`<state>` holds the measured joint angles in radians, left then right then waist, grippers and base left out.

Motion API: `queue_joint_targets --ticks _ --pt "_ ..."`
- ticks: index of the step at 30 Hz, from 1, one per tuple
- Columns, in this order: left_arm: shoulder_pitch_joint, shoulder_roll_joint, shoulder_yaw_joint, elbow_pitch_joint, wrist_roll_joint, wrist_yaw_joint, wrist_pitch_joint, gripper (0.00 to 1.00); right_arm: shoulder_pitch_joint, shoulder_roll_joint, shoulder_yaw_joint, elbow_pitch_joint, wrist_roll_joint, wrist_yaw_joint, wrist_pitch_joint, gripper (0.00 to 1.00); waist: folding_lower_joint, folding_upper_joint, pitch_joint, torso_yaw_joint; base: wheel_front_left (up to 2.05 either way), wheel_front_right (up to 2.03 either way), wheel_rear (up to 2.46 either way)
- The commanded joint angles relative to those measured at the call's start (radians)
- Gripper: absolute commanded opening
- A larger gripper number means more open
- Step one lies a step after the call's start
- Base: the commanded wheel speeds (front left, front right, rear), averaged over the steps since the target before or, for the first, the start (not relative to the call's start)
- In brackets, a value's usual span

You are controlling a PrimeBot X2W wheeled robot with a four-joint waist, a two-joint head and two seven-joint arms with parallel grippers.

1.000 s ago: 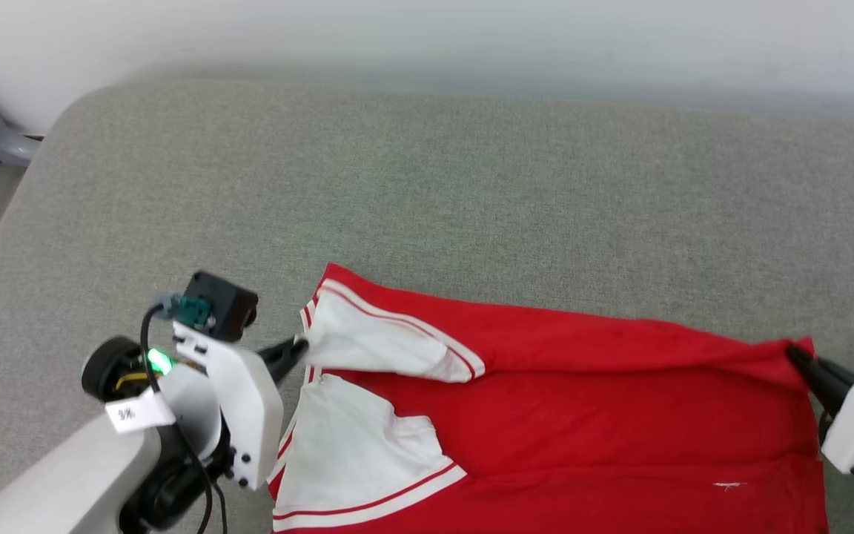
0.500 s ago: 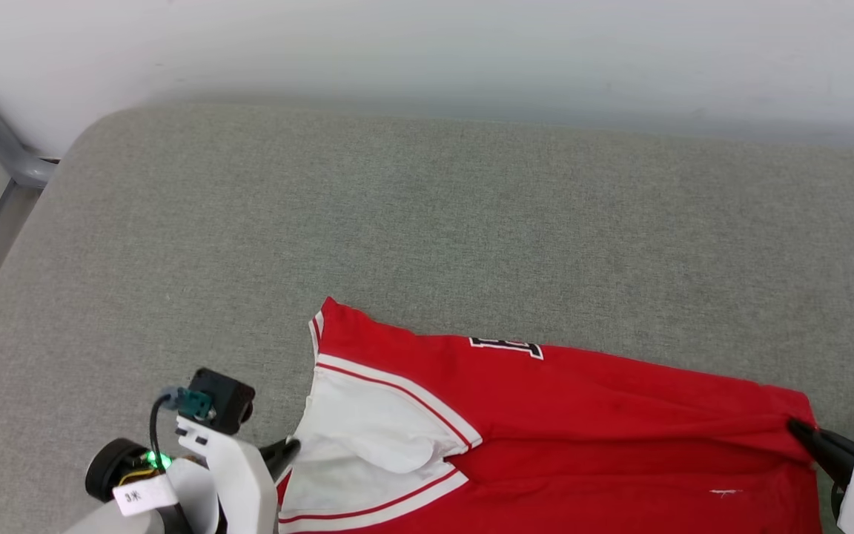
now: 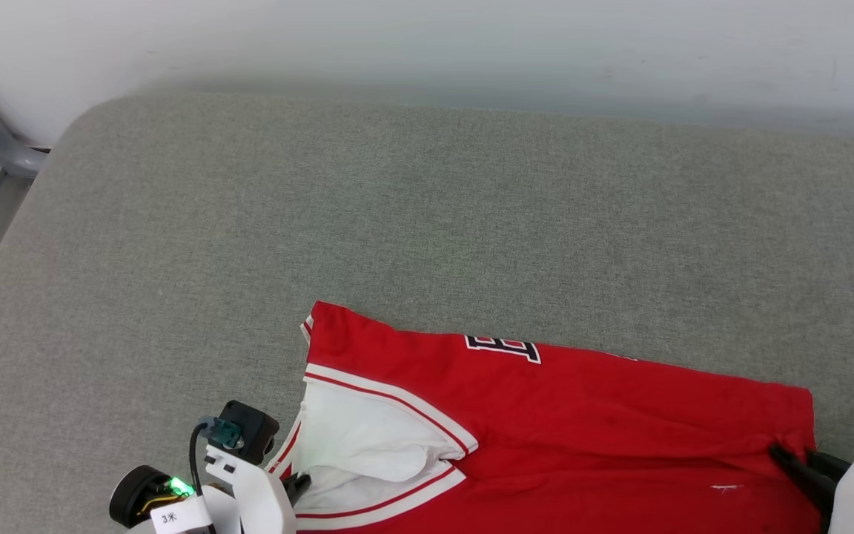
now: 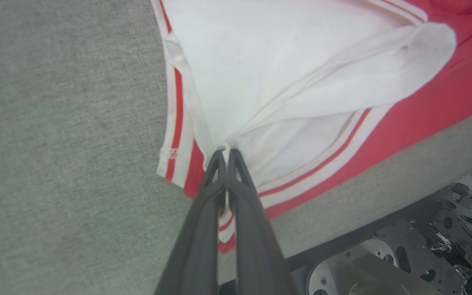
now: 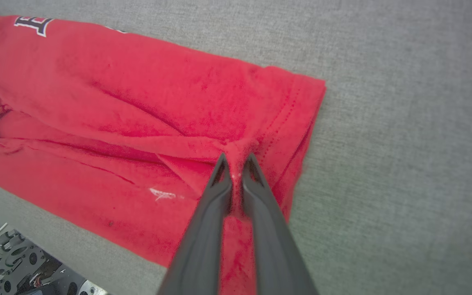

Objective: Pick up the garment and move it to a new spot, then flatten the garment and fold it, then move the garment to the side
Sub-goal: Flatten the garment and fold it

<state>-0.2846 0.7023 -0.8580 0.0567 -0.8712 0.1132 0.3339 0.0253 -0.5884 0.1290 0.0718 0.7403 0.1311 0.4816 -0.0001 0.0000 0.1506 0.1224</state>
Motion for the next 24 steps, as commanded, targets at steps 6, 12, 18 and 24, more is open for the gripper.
queue_joint_targets --ticks 6,12,18,24 --pt "0.007 -0.027 -0.004 0.037 0.006 0.001 -0.033 1.00 0.024 -0.017 0.020 0.019 0.024 -0.001 -0.009 1.00 0.0001 0.0000 -0.040 -0.008 0.00 0.00 0.00" --pt "0.029 -0.050 0.041 0.030 -0.005 0.040 -0.120 1.00 0.054 -0.021 -0.019 -0.007 0.070 -0.001 0.011 1.00 0.0001 0.0000 -0.107 -0.010 0.00 0.00 0.00" --pt "0.017 -0.091 0.109 0.012 0.035 0.094 -0.294 1.00 0.065 0.037 -0.117 -0.030 0.081 -0.001 0.058 1.00 0.0001 0.0000 -0.111 -0.009 0.00 0.00 0.00" --pt "0.016 -0.115 0.152 0.031 0.111 0.135 -0.487 1.00 0.064 0.126 -0.200 -0.019 0.049 -0.001 0.120 1.00 0.0001 0.0000 -0.097 -0.009 0.00 0.00 0.00"
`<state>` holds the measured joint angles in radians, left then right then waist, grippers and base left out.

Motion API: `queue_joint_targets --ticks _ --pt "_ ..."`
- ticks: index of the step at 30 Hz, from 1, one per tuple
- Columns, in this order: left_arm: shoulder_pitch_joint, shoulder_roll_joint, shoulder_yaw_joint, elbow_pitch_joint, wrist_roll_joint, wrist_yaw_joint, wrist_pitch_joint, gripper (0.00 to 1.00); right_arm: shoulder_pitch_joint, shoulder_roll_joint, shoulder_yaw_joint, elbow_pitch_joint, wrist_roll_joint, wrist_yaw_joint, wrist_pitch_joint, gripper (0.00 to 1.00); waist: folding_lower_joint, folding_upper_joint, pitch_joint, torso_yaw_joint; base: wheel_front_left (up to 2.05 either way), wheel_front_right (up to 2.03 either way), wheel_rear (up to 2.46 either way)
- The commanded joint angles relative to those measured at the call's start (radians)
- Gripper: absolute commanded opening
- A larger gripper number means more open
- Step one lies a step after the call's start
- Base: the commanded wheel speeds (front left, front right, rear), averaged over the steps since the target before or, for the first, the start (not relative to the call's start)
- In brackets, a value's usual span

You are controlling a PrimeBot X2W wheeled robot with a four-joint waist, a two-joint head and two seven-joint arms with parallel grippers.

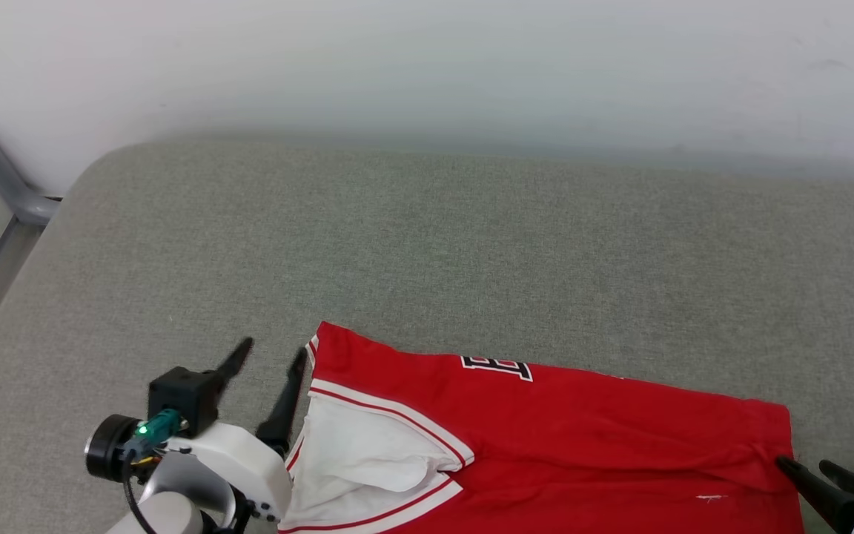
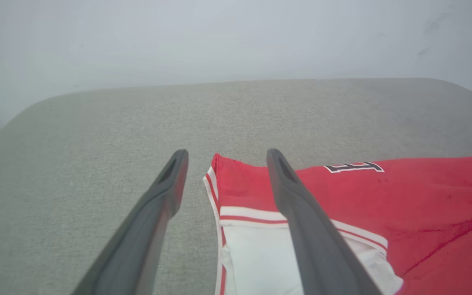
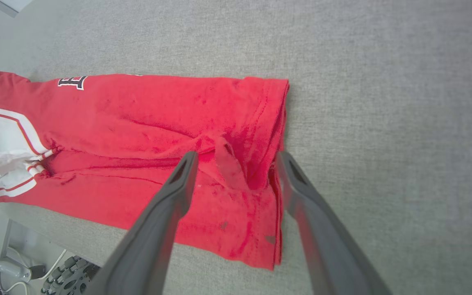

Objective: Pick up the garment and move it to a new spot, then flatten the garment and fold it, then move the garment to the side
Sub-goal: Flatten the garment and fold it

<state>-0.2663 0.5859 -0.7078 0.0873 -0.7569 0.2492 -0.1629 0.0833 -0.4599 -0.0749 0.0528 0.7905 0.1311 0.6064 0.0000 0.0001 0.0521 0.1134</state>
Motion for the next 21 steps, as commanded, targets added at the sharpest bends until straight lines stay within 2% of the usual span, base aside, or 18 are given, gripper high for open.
queue_joint_targets --ticks 1,6,11,15,21 --pt "-0.003 -0.005 0.008 0.005 0.014 0.008 -0.027 1.00 0.004 0.017 -0.015 0.006 -0.009 -0.001 0.010 1.00 0.0000 -0.0001 0.007 0.000 0.00 0.00 0.00" --pt "0.001 -0.038 0.084 0.010 0.091 0.039 -0.099 1.00 -0.020 0.112 -0.105 0.030 -0.042 -0.001 0.063 1.00 0.0000 -0.0001 0.026 0.009 0.00 0.00 0.00" --pt "0.047 -0.095 0.227 -0.061 0.272 0.045 -0.103 1.00 -0.041 0.174 -0.174 0.063 -0.087 -0.001 0.096 1.00 0.0000 -0.0001 0.046 0.017 0.00 0.00 0.00" --pt "0.098 -0.153 0.330 -0.092 0.382 0.009 -0.103 1.00 -0.056 0.207 -0.223 0.096 -0.125 -0.001 0.121 1.00 0.0000 -0.0001 0.062 0.020 0.00 0.00 0.00" --pt "0.140 -0.226 0.436 -0.079 0.465 -0.086 -0.103 1.00 -0.085 0.254 -0.247 0.133 -0.144 -0.001 0.160 1.00 0.0000 -0.0001 0.087 0.025 0.00 0.00 0.00"
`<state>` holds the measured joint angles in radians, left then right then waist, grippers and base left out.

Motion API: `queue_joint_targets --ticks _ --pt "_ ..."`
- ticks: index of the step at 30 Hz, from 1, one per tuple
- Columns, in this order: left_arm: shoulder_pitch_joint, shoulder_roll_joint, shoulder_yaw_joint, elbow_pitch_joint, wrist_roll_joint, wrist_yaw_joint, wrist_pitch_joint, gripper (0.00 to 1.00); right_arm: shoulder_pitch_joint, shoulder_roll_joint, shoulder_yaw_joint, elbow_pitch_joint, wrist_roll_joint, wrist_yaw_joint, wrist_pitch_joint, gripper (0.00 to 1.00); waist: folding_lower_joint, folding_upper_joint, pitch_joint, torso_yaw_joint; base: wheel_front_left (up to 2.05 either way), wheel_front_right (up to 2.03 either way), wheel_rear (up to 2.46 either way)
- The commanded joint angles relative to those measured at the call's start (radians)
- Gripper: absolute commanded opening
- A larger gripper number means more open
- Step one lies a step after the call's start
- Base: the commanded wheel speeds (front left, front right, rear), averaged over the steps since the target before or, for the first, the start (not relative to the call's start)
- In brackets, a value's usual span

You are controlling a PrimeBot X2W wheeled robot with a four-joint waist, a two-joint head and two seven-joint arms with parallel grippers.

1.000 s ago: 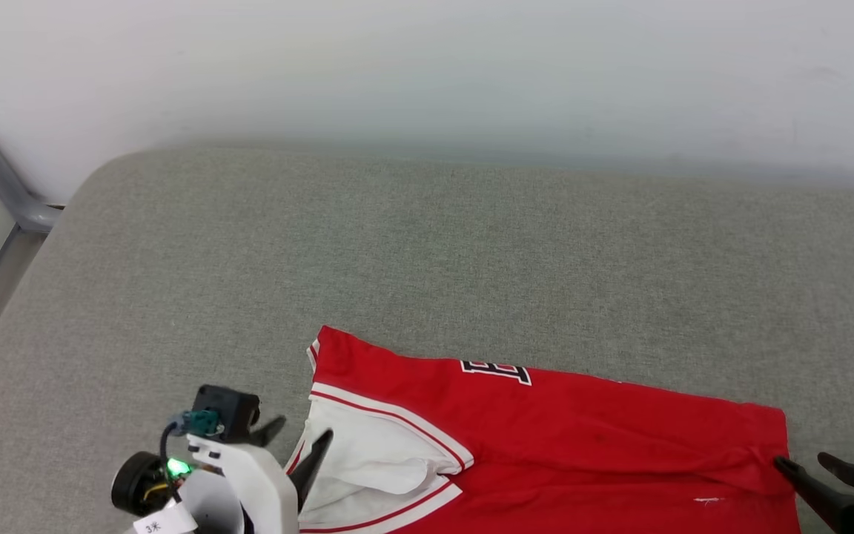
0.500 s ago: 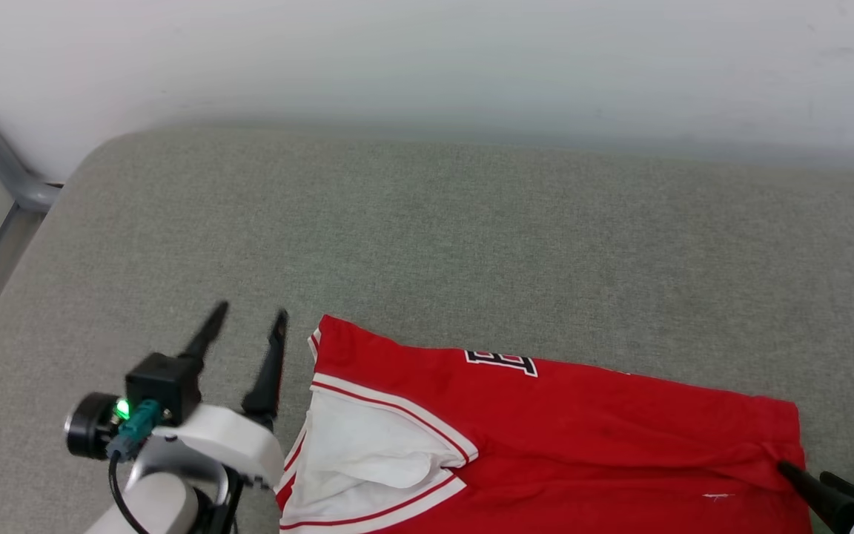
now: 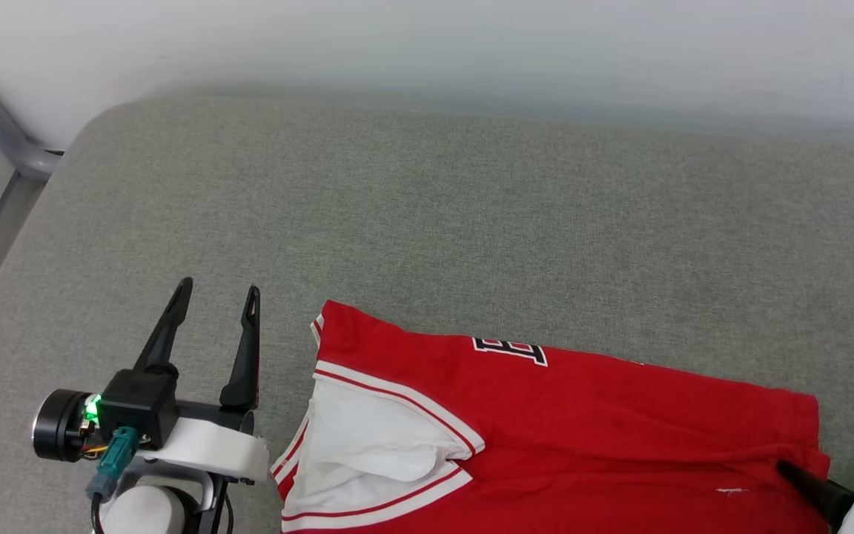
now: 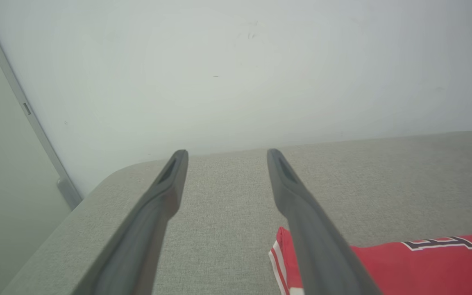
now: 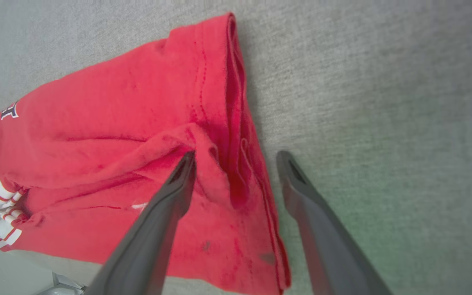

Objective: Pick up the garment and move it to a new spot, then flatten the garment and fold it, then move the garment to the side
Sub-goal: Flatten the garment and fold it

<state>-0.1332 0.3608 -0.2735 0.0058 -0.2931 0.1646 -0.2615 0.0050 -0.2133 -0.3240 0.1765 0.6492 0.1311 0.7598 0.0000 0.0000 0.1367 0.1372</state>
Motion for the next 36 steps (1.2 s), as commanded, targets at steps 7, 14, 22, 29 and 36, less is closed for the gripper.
queue_joint_targets --ticks 7,14,22,29,36 --pt "0.008 -0.068 0.093 0.016 0.065 -0.086 -0.005 1.00 -0.022 0.052 0.033 0.039 -0.003 -0.001 0.020 1.00 0.0000 0.0000 0.026 0.007 0.00 0.00 0.00" --pt "0.005 -0.115 0.147 0.034 0.113 -0.155 -0.005 1.00 -0.030 0.079 0.098 0.080 0.013 -0.001 0.019 1.00 0.0000 0.0000 0.037 0.009 0.00 0.00 0.00" --pt "0.007 -0.150 0.199 0.050 0.153 -0.206 -0.005 1.00 -0.036 0.057 0.141 0.113 0.031 -0.001 -0.020 0.00 0.0000 0.0000 0.034 0.008 0.00 0.00 0.00" --pt "0.015 -0.176 0.226 0.061 0.176 -0.233 -0.005 1.00 -0.048 -0.005 0.110 0.118 0.052 -0.002 -0.106 0.00 0.0000 0.0000 0.024 0.002 0.00 0.00 0.00" --pt "0.020 -0.196 0.243 0.068 0.192 -0.254 -0.005 1.00 -0.053 -0.066 0.057 0.142 0.043 -0.002 -0.168 0.00 0.0000 0.0000 0.011 -0.002 0.00 0.00 0.00"
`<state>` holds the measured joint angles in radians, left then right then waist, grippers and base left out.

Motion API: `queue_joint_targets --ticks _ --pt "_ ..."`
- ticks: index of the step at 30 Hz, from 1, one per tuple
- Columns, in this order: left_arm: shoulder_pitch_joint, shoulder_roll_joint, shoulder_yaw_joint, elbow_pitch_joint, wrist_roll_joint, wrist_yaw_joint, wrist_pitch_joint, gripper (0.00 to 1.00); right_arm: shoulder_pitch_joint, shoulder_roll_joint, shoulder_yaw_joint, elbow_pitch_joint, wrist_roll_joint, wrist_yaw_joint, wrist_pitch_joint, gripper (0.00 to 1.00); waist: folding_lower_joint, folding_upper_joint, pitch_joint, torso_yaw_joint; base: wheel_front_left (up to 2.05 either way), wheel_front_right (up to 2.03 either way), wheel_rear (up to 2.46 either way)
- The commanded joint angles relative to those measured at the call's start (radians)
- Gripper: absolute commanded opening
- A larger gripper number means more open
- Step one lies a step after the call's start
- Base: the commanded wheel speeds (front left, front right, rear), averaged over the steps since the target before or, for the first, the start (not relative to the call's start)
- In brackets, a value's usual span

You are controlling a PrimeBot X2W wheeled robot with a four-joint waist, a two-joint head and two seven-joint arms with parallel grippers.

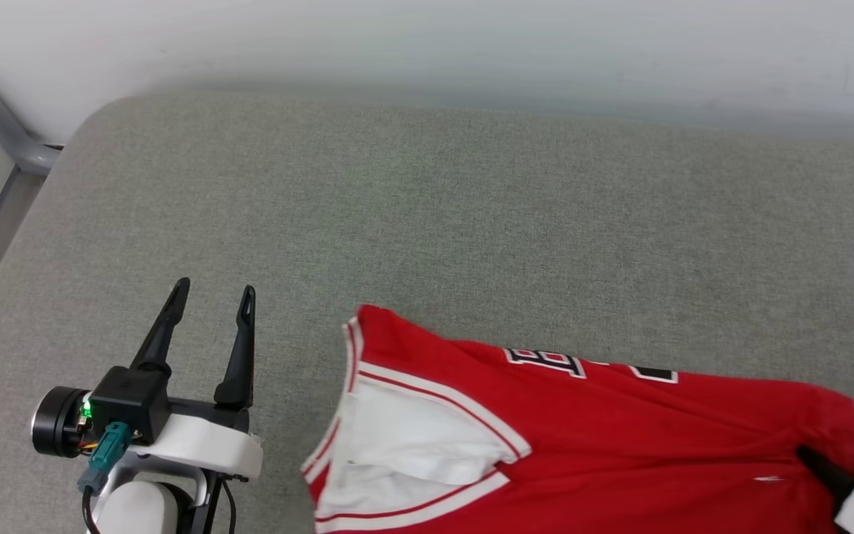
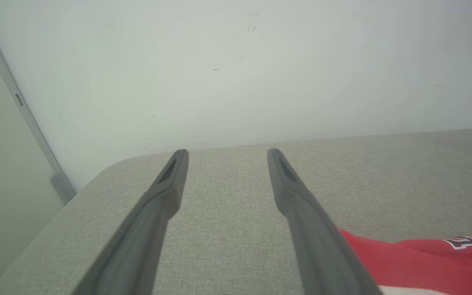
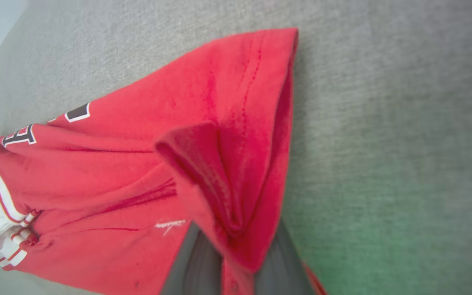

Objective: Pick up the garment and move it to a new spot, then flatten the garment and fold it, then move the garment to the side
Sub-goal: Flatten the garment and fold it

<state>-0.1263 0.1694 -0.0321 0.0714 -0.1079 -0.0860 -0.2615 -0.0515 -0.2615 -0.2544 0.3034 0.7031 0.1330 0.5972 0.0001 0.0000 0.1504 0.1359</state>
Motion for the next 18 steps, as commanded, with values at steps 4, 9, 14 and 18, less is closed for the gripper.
queue_joint_targets --ticks 4,9,14,18 --pt "0.019 -0.012 0.010 0.011 0.009 -0.011 -0.005 1.00 0.011 -0.042 -0.045 0.026 -0.026 -0.004 -0.026 0.00 -0.0001 0.0000 -0.023 -0.001 0.00 0.00 0.00" --pt "0.033 -0.021 0.021 0.019 0.016 -0.019 -0.005 1.00 0.029 -0.062 -0.078 0.024 -0.029 -0.003 -0.029 0.00 -0.0001 0.0000 -0.057 -0.002 0.00 0.00 0.00" --pt "0.046 -0.035 0.023 0.025 0.018 -0.027 -0.005 1.00 0.056 -0.047 -0.061 -0.033 -0.011 -0.003 -0.001 0.00 -0.0001 0.0000 -0.091 -0.004 0.00 0.00 0.00" --pt "0.062 -0.040 0.020 0.032 0.024 -0.028 -0.005 1.00 0.088 -0.035 -0.044 -0.086 0.001 -0.003 0.017 0.00 -0.0001 0.0000 -0.113 -0.002 0.00 0.00 0.00"
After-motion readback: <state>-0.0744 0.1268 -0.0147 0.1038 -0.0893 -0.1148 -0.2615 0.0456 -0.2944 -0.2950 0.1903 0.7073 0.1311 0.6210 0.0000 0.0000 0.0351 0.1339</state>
